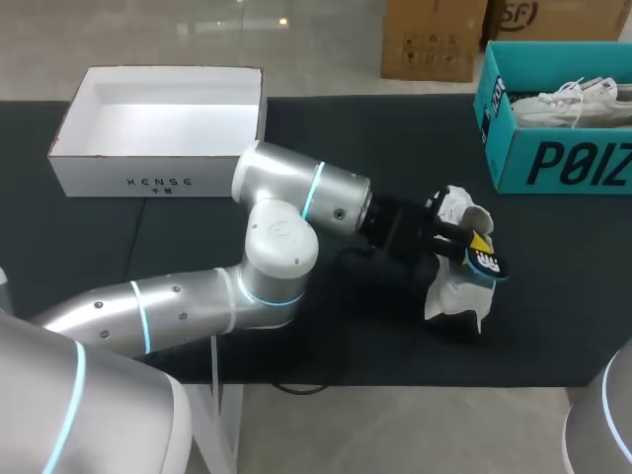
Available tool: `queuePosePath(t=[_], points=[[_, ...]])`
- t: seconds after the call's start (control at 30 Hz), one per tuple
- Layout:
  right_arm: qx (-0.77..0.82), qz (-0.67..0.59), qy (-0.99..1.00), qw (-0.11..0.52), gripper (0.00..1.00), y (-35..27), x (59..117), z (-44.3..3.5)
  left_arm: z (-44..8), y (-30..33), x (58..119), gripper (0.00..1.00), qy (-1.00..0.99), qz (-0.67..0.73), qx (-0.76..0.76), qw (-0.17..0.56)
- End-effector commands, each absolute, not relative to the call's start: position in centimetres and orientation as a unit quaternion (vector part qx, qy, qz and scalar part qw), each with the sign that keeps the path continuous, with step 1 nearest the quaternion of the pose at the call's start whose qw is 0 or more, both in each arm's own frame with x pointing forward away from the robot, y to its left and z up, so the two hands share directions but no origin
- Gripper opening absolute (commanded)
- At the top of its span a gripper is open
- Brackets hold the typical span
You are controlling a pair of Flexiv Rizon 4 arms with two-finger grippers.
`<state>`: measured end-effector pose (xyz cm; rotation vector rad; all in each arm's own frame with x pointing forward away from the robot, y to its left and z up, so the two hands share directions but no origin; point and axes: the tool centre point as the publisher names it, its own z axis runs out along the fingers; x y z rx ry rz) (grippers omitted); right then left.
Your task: Take the shoe out of the shoebox, open the shoe tongue, remove and reinsert the insole, then place the shoe into the shoebox
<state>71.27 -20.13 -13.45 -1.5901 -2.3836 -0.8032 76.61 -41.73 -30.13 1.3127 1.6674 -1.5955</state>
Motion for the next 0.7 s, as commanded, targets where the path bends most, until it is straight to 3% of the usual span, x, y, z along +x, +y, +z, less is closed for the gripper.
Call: queuePosePath(t=[0.03, 0.7], points=[[-0.533, -0.268, -0.799, 0.084, 1.0, -20.2, 71.4, -13.5, -29.7, -41.2, 76.0, 0.0, 0.61, -0.584, 0.477, 0.244], [-0.533, -0.268, -0.799, 0.084, 1.0, -20.2, 71.4, -13.5, -25.0, -40.5, 72.6, 0.0, 0.583, -0.618, 0.453, 0.27]])
